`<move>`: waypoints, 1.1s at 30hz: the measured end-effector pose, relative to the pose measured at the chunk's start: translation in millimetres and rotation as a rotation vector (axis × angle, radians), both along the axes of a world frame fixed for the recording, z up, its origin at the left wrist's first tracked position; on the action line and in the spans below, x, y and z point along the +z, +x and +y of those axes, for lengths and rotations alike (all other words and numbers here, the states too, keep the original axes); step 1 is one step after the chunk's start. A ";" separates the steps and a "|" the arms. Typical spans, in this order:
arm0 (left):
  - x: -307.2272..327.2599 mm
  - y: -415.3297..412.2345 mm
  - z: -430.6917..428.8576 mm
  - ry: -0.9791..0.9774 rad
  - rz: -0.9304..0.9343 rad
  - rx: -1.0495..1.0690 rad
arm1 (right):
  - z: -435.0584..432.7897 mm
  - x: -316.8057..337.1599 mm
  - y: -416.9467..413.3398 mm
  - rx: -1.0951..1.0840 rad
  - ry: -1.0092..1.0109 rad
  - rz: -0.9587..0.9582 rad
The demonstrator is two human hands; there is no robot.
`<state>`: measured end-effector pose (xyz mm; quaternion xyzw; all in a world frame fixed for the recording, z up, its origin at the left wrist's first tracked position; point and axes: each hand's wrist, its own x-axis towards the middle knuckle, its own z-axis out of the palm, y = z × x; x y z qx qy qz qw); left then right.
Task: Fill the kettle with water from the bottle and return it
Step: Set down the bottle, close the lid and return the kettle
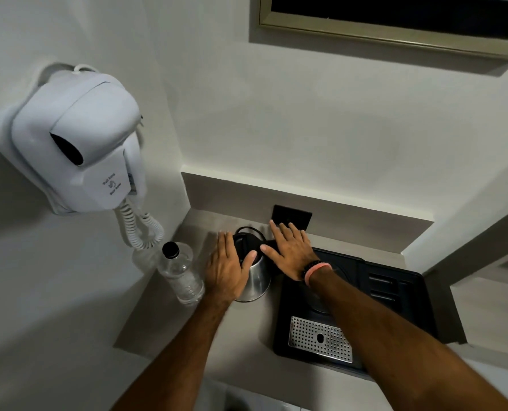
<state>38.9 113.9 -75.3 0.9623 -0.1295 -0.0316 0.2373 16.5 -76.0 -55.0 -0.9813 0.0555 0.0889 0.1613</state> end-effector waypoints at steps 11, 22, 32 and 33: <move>1.7 2.2 2.1 -0.105 0.234 0.076 | -7.8 2.8 2.5 0.053 0.172 0.051; 29.7 -0.8 -15.4 -0.154 0.116 0.002 | -29.9 33.6 -16.8 0.019 0.200 -0.063; 62.6 -28.6 -104.0 -0.104 0.112 -0.187 | -108.9 70.2 -93.1 -0.168 0.185 -0.167; 61.7 -33.2 -113.7 -0.096 0.129 -0.209 | -115.7 69.4 -101.6 -0.194 0.180 -0.170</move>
